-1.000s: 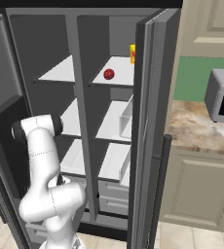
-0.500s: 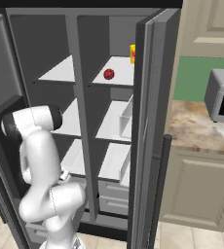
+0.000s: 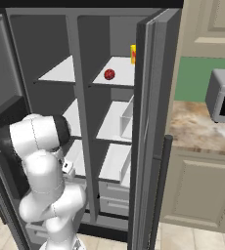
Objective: Take the mango and pear from the fridge shelf and place them in the freezer drawer to begin freezing them.
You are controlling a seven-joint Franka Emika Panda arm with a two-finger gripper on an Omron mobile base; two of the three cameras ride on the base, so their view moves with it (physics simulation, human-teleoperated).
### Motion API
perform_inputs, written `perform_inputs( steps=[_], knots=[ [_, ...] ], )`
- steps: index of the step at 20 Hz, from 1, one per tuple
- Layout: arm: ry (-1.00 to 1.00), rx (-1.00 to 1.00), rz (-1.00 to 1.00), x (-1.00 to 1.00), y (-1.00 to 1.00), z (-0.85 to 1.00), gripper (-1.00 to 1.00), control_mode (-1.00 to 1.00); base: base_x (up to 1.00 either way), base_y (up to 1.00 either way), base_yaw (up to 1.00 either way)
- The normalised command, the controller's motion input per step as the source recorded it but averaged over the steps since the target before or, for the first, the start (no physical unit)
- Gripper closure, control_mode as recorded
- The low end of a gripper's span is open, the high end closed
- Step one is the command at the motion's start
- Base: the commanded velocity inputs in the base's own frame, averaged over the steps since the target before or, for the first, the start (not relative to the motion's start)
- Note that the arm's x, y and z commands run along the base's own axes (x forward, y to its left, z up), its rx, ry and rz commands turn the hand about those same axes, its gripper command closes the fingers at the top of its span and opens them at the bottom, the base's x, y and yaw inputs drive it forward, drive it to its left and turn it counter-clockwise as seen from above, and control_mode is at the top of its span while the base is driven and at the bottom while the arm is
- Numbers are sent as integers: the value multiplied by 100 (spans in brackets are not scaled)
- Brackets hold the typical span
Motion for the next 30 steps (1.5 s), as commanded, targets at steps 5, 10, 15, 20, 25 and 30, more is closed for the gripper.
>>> perform_inputs(
  steps=[5,10,15,20,25,30],
  knots=[
    [0,0,-6,0,-4,100,-100,-100,0,0,0],
    [4,-1,-9,-6,-10,96,-100,-100,0,0,0],
    [10,-3,-10,-6,-21,100,-100,-100,0,0,0],
    [1,-5,-4,-34,-38,65,-100,-100,0,0,0],
    [-9,-5,0,-62,-56,65,-100,-100,0,0,0],
    [-9,-4,-1,-29,-35,100,-100,-100,0,0,0]
  ],
)
